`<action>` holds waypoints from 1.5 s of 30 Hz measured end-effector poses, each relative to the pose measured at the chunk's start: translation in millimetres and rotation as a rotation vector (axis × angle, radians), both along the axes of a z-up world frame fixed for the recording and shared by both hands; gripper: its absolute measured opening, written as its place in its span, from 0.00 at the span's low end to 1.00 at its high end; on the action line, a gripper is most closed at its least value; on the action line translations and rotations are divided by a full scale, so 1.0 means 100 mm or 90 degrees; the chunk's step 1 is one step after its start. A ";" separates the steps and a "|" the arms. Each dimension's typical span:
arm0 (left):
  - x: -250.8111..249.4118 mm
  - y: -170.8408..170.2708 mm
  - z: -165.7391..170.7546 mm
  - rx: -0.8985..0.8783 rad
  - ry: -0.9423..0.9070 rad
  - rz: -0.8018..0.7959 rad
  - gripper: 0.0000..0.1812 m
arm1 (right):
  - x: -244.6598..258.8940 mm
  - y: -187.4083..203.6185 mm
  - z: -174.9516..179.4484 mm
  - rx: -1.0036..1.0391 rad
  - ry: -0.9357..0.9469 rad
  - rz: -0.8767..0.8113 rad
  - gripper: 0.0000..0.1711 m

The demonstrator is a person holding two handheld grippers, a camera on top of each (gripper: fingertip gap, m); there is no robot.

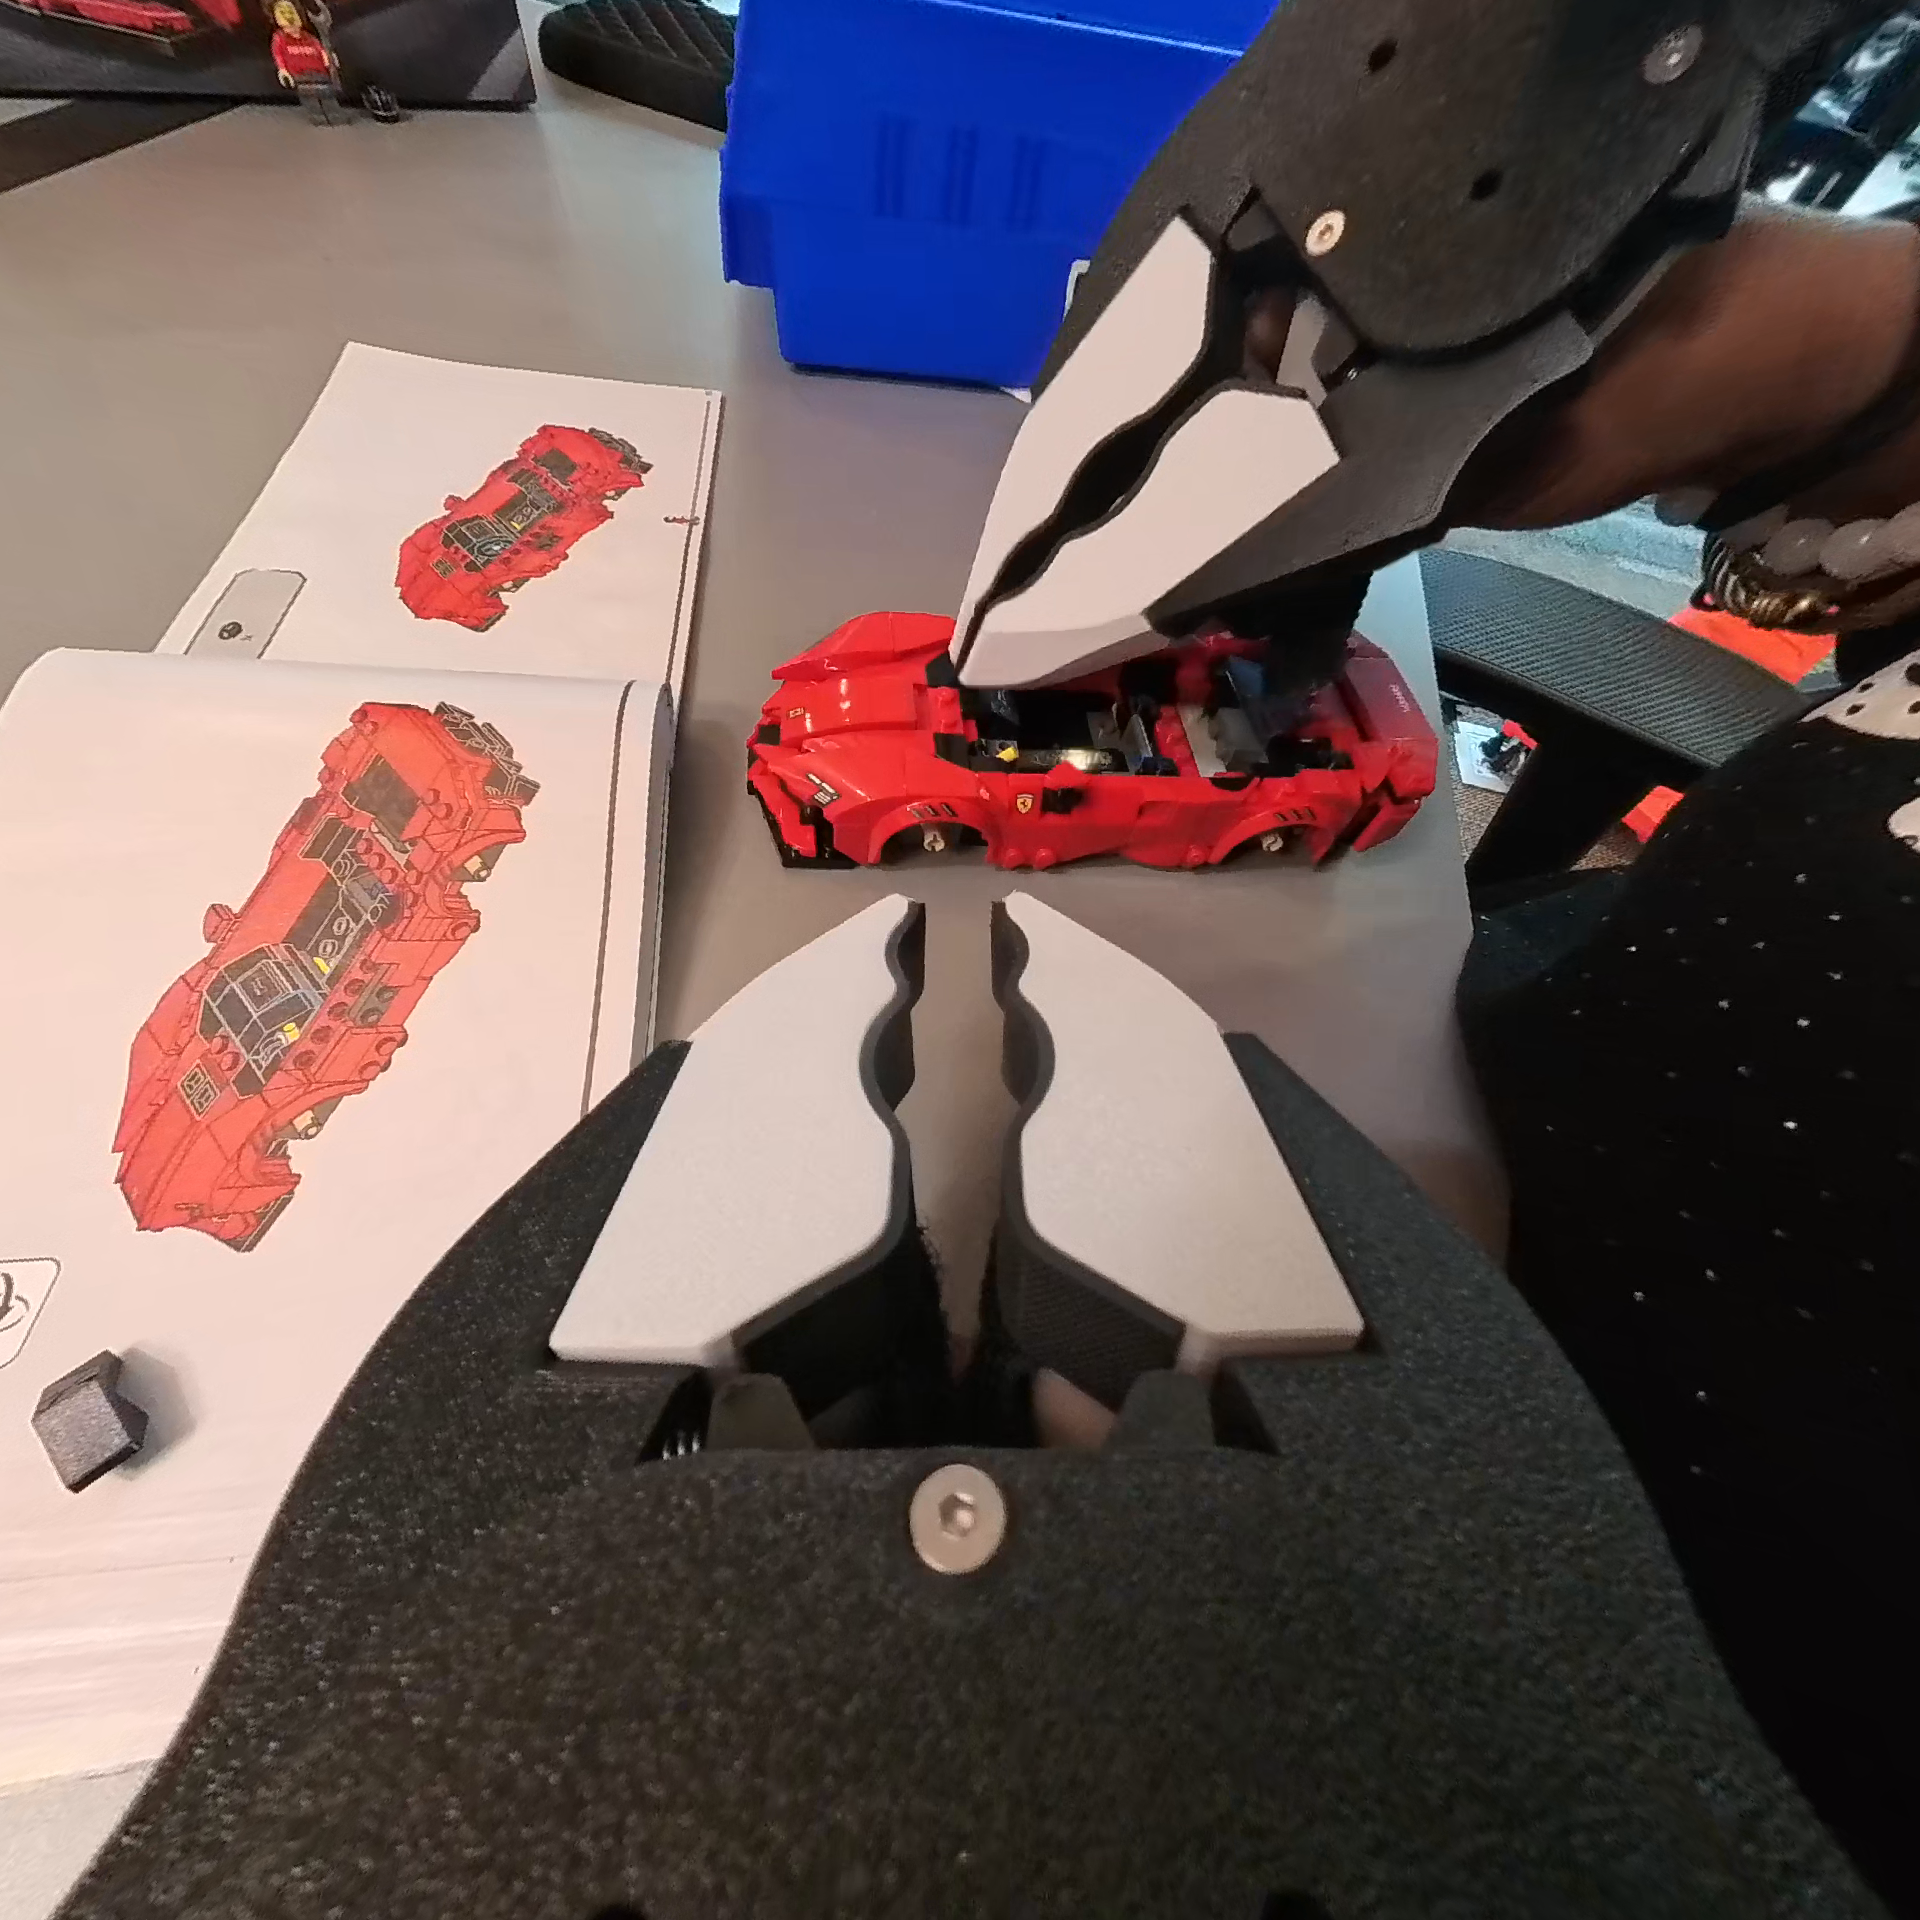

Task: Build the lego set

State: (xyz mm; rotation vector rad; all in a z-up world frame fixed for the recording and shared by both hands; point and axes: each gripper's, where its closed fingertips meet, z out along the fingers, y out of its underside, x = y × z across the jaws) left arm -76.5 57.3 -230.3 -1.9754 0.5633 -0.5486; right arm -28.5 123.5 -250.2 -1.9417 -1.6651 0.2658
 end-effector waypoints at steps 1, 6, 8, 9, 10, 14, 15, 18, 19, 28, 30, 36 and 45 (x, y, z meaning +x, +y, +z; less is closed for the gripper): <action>0.00 0.00 0.00 0.000 0.000 0.000 0.06 | 0.00 0.00 0.00 0.000 0.003 -0.002 0.00; 0.00 0.00 0.00 0.001 0.000 0.001 0.06 | 0.00 0.01 0.00 0.000 0.002 -0.002 0.00; 0.00 0.00 0.00 0.001 0.000 0.001 0.06 | 0.02 0.04 0.03 0.002 0.011 -0.013 0.00; 0.00 0.00 0.00 0.001 0.000 0.002 0.06 | 0.03 0.04 0.05 -0.005 0.016 -0.014 0.00; 0.00 0.00 0.00 0.001 0.000 0.002 0.06 | 0.03 0.04 0.07 -0.011 0.022 -0.015 0.00; 0.00 0.00 0.00 0.000 0.002 0.001 0.07 | 0.05 0.02 0.06 -0.032 0.016 -0.012 0.00; 0.00 0.00 0.00 0.000 0.002 0.002 0.07 | 0.04 0.00 0.05 -0.040 0.019 -0.009 0.00; -0.01 0.00 0.00 0.000 0.001 0.002 0.06 | 0.00 -0.04 0.03 -0.059 0.026 -0.005 0.00; -0.01 0.00 0.00 0.000 0.001 0.002 0.06 | 0.00 -0.04 0.02 -0.061 0.023 -0.006 0.00; 0.00 0.00 -0.01 -0.001 0.003 0.000 0.06 | 0.00 -0.04 -0.01 -0.069 0.007 -0.006 0.00; 0.00 0.00 -0.01 -0.001 0.002 0.000 0.06 | 0.00 -0.04 -0.01 -0.069 0.008 -0.006 0.00; 0.00 0.00 -0.01 -0.003 0.005 0.000 0.07 | 0.00 -0.05 -0.01 -0.067 0.005 0.009 0.00; -0.01 -0.03 0.26 0.088 -0.055 -0.004 0.06 | -0.93 -0.29 0.58 -0.149 0.109 0.412 0.15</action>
